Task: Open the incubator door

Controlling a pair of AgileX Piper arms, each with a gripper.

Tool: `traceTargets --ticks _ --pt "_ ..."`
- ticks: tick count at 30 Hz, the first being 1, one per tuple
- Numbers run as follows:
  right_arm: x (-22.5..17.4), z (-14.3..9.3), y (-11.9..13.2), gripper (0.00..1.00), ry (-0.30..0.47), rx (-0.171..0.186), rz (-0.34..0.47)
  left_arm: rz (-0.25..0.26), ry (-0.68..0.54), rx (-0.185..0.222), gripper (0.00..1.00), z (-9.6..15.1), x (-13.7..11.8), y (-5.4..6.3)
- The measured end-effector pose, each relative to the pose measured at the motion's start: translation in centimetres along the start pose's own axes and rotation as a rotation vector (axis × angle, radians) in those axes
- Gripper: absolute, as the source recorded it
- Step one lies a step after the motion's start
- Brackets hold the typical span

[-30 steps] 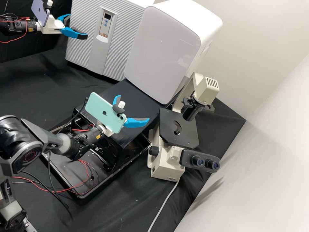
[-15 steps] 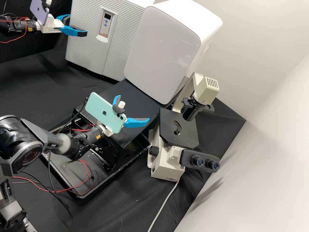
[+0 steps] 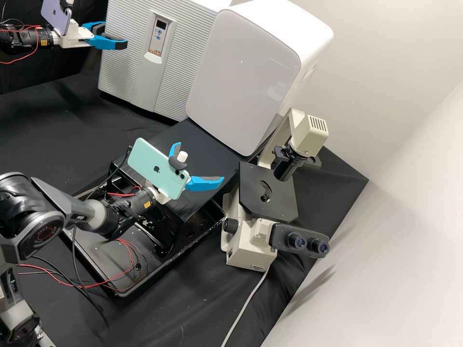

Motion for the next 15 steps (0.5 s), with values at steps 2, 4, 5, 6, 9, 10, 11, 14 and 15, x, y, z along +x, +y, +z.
traceTargets --ticks 2,4,5,6,9,10,11,14,15 --pt "0.0 0.0 0.0 1.00 0.000 0.000 0.000 -0.010 0.005 -0.002 0.00 0.3 -0.2 -0.2" --pt "0.0 0.0 0.0 1.00 0.000 0.000 0.000 -0.009 0.010 -0.008 0.00 0.7 -0.6 -0.2" --pt "0.0 0.0 0.0 1.00 0.000 0.000 0.000 -0.011 0.010 -0.002 0.00 0.9 -0.7 -0.3" --pt "0.0 0.0 0.0 1.00 0.000 0.000 0.000 -0.013 0.014 0.006 0.00 1.0 -0.8 -0.3" --pt "0.0 0.0 0.0 1.00 0.000 0.000 0.000 -0.008 0.029 0.000 0.00 1.3 -1.2 -0.5" --pt "0.0 0.0 0.0 1.00 0.000 0.000 0.000 -0.011 0.031 0.001 0.00 1.3 -1.3 -0.7" --pt "0.0 0.0 0.0 1.00 0.000 0.000 0.000 -0.010 0.035 0.001 0.00 1.3 -1.4 -0.7" --pt "0.0 0.0 0.0 1.00 0.000 0.000 0.000 -0.011 0.042 -0.003 0.00 1.6 -1.6 -0.6" --pt "0.0 0.0 0.0 1.00 0.000 0.000 0.000 -0.011 0.044 -0.005 0.00 1.6 -1.7 -0.6"
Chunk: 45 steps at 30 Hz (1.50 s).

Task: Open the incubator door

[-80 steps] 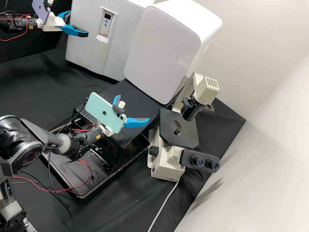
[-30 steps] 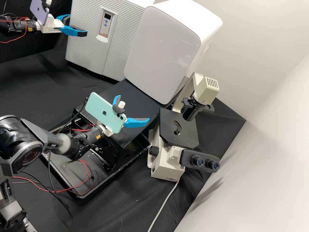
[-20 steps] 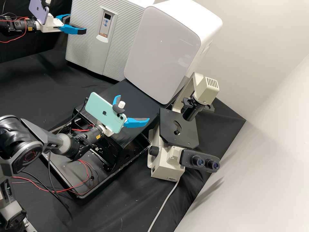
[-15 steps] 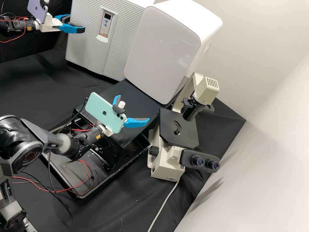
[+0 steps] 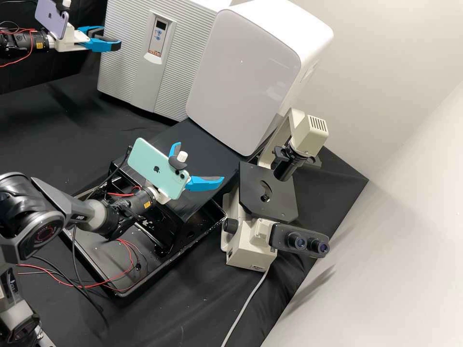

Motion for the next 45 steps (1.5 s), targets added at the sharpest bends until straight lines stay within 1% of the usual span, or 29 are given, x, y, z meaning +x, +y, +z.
traceTargets --ticks 10,14,19,21,25,26,30,33,35,37,39,40,42,45 --pt "0.0 0.0 0.0 1.00 0.000 0.000 0.000 0.012 0.016 -0.015 0.00 -0.1 -0.1 0.0" --pt "0.0 0.0 0.0 1.00 0.000 0.000 0.000 0.006 0.018 -0.017 0.00 0.1 -0.8 0.0" --pt "0.0 0.0 0.0 1.00 0.000 0.000 0.000 -0.012 0.009 -0.005 0.00 1.0 -2.2 0.1" --pt "0.0 0.0 0.0 1.00 0.000 0.000 0.000 -0.021 -0.004 0.007 0.00 1.4 -3.0 0.1" --pt "0.0 0.0 0.0 1.00 0.000 0.000 0.000 -0.049 -0.040 0.045 0.00 2.7 -5.0 -0.2" --pt "0.0 0.0 0.0 1.00 0.000 0.000 0.000 -0.049 -0.051 0.053 0.00 2.9 -5.4 -0.1" --pt "0.0 0.0 0.0 1.00 0.000 0.000 0.000 -0.072 -0.113 0.095 0.00 3.9 -7.1 -0.7" --pt "0.0 0.0 0.0 1.00 0.000 0.000 0.000 -0.065 -0.183 0.116 0.00 4.9 -8.4 -1.1" --pt "0.0 0.0 0.0 1.00 0.000 0.000 0.000 -0.039 -0.255 0.141 0.00 6.2 -9.3 -1.0" --pt "0.0 0.0 0.0 1.00 0.000 0.000 0.000 -0.051 -0.294 0.169 0.00 7.0 -10.1 -1.3" --pt "0.0 0.0 0.0 1.00 0.000 0.000 0.000 -0.061 -0.349 0.205 0.00 8.0 -10.9 -1.8" --pt "0.0 0.0 0.0 1.00 0.000 0.000 0.000 -0.056 -0.380 0.216 0.00 8.5 -11.3 -1.9" --pt "0.0 0.0 0.0 1.00 0.000 0.000 0.000 -0.020 -0.457 0.208 0.00 9.7 -12.4 -1.8" --pt "0.0 0.0 0.0 1.00 0.000 0.000 0.000 0.031 -0.539 0.201 0.00 10.9 -13.5 -1.4"
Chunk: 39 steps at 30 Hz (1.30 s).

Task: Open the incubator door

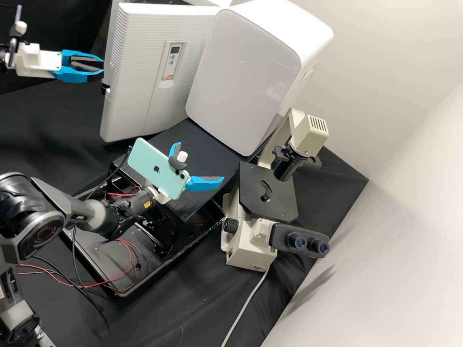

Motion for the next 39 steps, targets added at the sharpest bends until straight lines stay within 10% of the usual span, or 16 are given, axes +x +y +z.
traceTargets --ticks 9,17,18,39 --pt "0.0 0.0 0.0 1.00 0.000 0.000 0.000 0.045 0.027 -0.023 0.00 0.2 -0.5 0.4" --pt "0.0 0.0 0.0 1.00 0.000 0.000 0.000 0.077 0.289 -0.019 0.00 -1.8 -1.1 0.4" --pt "0.0 0.0 0.0 1.00 0.000 0.000 0.000 0.077 0.323 -0.015 1.00 -2.1 -1.2 0.4" --pt "0.0 0.0 0.0 1.00 0.000 0.000 0.000 0.110 0.832 0.148 1.00 -5.9 -4.5 -0.1"
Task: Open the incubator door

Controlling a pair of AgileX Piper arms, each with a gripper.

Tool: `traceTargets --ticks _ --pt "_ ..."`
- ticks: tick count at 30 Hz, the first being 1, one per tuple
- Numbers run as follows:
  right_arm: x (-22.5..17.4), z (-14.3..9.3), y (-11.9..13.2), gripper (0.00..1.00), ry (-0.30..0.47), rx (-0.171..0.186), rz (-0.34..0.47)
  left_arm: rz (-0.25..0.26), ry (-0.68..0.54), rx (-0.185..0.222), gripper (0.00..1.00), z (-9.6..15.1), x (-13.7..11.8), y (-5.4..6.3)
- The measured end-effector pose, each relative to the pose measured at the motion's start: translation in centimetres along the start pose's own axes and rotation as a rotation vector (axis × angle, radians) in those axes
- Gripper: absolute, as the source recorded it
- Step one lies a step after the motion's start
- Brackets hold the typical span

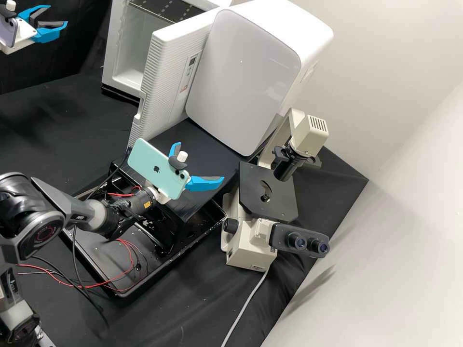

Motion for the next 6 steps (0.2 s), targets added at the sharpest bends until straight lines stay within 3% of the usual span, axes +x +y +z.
traceTargets --ticks 6 --pt "0.0 0.0 0.0 1.00 0.000 0.000 0.000 0.030 0.007 -0.011 1.00 -0.3 -0.1 -1.8"
